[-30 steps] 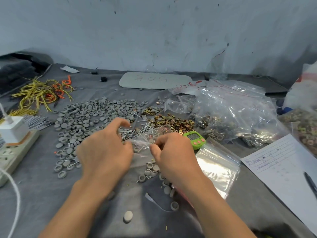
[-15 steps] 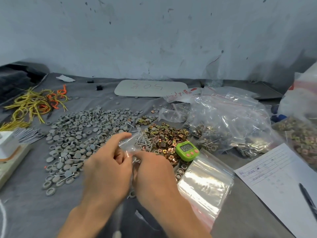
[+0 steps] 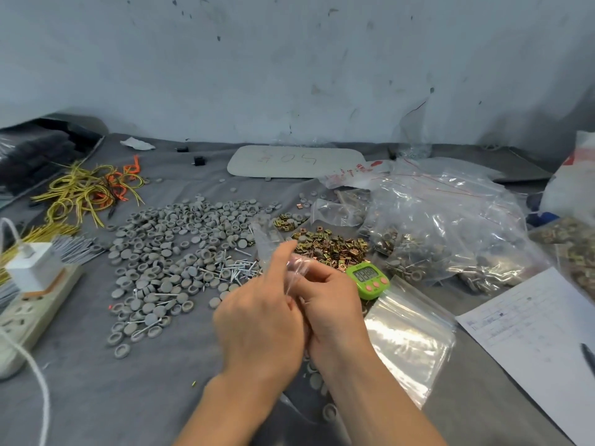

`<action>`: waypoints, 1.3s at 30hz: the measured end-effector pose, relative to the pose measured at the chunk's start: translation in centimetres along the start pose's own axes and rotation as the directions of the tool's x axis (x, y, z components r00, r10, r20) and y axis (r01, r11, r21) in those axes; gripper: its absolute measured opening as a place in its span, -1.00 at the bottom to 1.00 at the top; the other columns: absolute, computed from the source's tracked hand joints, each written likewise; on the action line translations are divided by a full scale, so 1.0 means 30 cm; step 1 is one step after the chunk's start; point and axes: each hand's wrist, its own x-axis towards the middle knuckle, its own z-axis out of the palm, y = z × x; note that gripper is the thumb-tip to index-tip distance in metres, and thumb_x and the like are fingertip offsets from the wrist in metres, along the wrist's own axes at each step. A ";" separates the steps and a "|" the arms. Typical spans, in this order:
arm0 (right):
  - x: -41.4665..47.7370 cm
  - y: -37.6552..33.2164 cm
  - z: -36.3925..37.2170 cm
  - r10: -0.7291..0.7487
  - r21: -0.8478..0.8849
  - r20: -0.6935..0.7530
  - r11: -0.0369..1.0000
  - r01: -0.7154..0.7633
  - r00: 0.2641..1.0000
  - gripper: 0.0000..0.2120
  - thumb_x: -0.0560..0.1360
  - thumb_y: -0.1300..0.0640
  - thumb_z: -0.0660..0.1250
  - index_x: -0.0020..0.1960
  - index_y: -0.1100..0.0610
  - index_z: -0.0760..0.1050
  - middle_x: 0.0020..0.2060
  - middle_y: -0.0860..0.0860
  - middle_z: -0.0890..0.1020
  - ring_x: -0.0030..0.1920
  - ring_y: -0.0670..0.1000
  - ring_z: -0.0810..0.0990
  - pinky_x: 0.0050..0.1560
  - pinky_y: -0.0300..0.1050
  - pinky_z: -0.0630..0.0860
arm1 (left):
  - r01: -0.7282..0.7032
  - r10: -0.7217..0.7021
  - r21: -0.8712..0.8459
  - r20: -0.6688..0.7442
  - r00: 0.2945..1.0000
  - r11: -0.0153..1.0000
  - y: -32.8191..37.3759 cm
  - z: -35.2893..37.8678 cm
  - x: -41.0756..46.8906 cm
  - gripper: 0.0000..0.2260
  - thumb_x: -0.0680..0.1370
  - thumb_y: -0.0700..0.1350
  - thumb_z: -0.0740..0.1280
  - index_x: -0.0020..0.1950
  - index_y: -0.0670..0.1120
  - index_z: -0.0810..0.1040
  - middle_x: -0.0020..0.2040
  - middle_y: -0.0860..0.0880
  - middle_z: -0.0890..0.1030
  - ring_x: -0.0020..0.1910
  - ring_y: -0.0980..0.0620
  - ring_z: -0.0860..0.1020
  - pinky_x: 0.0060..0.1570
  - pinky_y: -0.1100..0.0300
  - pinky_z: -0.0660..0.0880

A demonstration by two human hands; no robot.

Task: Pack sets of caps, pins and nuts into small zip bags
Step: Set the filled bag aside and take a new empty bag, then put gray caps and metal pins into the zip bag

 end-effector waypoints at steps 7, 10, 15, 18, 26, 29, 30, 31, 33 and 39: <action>0.013 -0.004 -0.031 -0.172 -0.482 0.068 0.857 0.183 0.983 -0.63 0.52 -0.04 0.29 -0.33 0.17 0.63 -0.43 0.01 0.59 -0.36 -0.04 0.47 -0.19 0.00 0.39 | -0.205 0.214 -0.279 0.004 0.977 0.938 -0.054 -0.049 0.028 -0.43 0.34 -0.23 0.43 0.29 0.23 0.61 -0.22 0.23 0.57 -0.28 0.21 0.48 -0.20 0.36 0.35; 0.029 -0.026 -0.064 -0.084 -0.587 0.154 0.794 0.160 0.985 -0.65 0.65 -0.01 0.18 -0.13 -0.13 0.71 -0.21 -0.26 0.71 -0.16 -0.29 0.63 0.01 -0.12 0.47 | -0.211 0.266 -0.310 0.147 0.953 0.927 -0.101 -0.061 0.068 -0.36 0.29 -0.27 0.46 0.30 0.22 0.57 -0.02 0.30 0.47 0.03 0.24 0.44 0.16 0.30 0.40; 0.068 -0.030 -0.071 0.036 -0.553 0.258 0.825 0.117 0.965 -0.70 0.53 -0.04 0.20 -0.03 -0.24 0.71 -0.02 -0.23 0.75 0.08 -0.28 0.66 0.26 -0.04 0.47 | -0.217 0.278 -0.230 0.281 0.919 0.949 -0.141 -0.038 0.098 -0.25 0.26 -0.35 0.35 0.39 0.16 0.54 0.42 0.16 0.44 0.49 0.14 0.30 0.56 0.06 0.21; 0.092 -0.026 -0.061 0.051 -0.506 0.253 0.858 0.087 0.966 -0.70 0.60 -0.10 0.21 0.15 -0.21 0.70 -0.03 -0.06 0.78 0.19 -0.13 0.68 0.45 0.14 0.37 | -0.254 0.293 -0.165 0.281 0.914 0.953 -0.161 -0.031 0.109 -0.24 0.27 -0.27 0.39 0.45 0.16 0.48 0.50 0.12 0.40 0.58 0.09 0.20 0.62 0.06 -0.03; 0.112 -0.014 -0.035 0.096 -0.283 0.118 0.957 -0.059 0.988 -0.78 0.57 0.38 0.25 -0.03 0.29 0.68 -0.12 0.16 0.76 -0.19 -0.01 0.74 -0.14 -0.16 0.65 | -0.442 0.420 0.007 0.299 0.857 0.897 -0.150 -0.041 0.086 0.00 0.14 -0.04 0.65 0.56 0.12 0.35 0.55 0.03 0.41 0.61 -0.07 0.24 0.59 -0.11 -0.02; 0.066 -0.042 -0.038 0.014 -0.565 0.300 0.808 0.167 0.954 -0.67 0.47 0.47 0.18 -0.24 0.21 0.66 -0.41 -0.07 0.65 -0.38 -0.15 0.60 -0.24 -0.28 0.51 | -0.446 0.432 -0.014 0.283 0.856 0.895 -0.150 -0.026 0.064 -0.05 0.18 -0.10 0.62 0.55 0.13 0.37 0.44 0.13 0.51 0.49 0.06 0.40 0.58 -0.02 0.05; 0.052 -0.050 -0.038 -0.016 -0.681 0.362 0.678 0.277 0.932 -0.61 0.46 0.45 0.22 -0.33 0.08 0.65 -0.46 -0.15 0.62 -0.41 -0.21 0.55 -0.27 -0.37 0.46 | -0.380 0.387 -0.080 0.286 0.877 0.921 -0.157 -0.021 0.061 -0.11 0.21 -0.10 0.60 0.52 0.18 0.39 0.36 0.21 0.55 0.41 0.16 0.45 0.57 0.06 0.11; 0.032 -0.054 -0.034 -0.039 -0.773 0.411 0.515 0.371 0.911 -0.61 0.45 0.39 0.27 -0.37 -0.03 0.63 -0.47 -0.20 0.60 -0.41 -0.22 0.55 -0.31 -0.42 0.40 | -0.285 0.324 -0.165 0.304 0.896 0.944 -0.169 -0.021 0.063 -0.15 0.24 -0.07 0.57 0.50 0.26 0.40 0.27 0.30 0.58 0.30 0.26 0.47 0.53 0.14 0.22; 0.006 -0.050 -0.023 -0.081 -0.837 0.482 0.251 0.486 0.872 -0.77 0.43 0.26 0.35 -0.24 -0.03 0.68 -0.39 -0.17 0.66 -0.32 -0.14 0.61 -0.30 -0.30 0.48 | -0.098 0.240 -0.325 0.432 0.870 0.941 -0.213 -0.026 0.073 -0.17 0.23 0.02 0.51 0.44 0.45 0.34 0.15 0.43 0.57 0.16 0.35 0.52 0.29 0.26 0.46; -0.041 -0.035 0.070 0.067 -0.770 0.637 0.106 0.629 0.768 -0.76 0.41 0.46 0.32 -0.31 0.18 0.47 -0.23 0.17 0.54 -0.22 0.09 0.38 -0.20 -0.05 0.25 | -0.006 0.304 -0.443 0.605 0.736 0.896 -0.321 -0.038 0.116 -0.12 0.16 -0.03 0.64 0.39 0.42 0.40 0.24 0.40 0.57 0.23 0.34 0.55 0.24 0.26 0.49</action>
